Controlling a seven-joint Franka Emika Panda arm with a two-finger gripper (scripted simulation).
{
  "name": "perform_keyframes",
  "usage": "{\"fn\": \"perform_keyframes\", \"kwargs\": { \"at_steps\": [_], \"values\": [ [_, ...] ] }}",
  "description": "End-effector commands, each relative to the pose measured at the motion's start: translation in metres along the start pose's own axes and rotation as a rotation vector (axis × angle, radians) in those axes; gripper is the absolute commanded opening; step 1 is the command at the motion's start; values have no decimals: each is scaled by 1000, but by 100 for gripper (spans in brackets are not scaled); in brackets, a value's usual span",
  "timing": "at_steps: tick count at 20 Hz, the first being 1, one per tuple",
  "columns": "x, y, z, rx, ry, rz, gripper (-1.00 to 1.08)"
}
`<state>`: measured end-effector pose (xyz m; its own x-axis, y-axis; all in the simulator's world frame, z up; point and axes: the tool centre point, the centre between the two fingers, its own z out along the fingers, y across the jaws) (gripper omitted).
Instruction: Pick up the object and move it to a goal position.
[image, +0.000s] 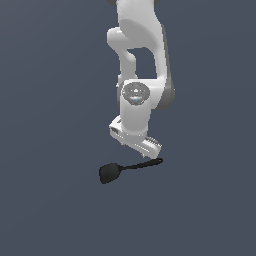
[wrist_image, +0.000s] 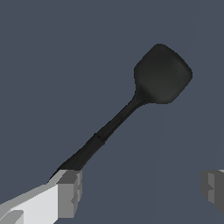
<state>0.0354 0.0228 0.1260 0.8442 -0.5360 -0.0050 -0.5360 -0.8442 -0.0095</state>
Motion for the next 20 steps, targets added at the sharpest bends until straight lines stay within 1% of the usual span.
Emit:
{"fn": "perform_keyframes", "kwargs": {
  "at_steps": [1,14,20],
  "values": [
    [3,-1,6,0,-1,74,100],
    [16,-6,37,-3,0,446,100],
    [20,-7,49,-6,4,584,100]
  ]
}}
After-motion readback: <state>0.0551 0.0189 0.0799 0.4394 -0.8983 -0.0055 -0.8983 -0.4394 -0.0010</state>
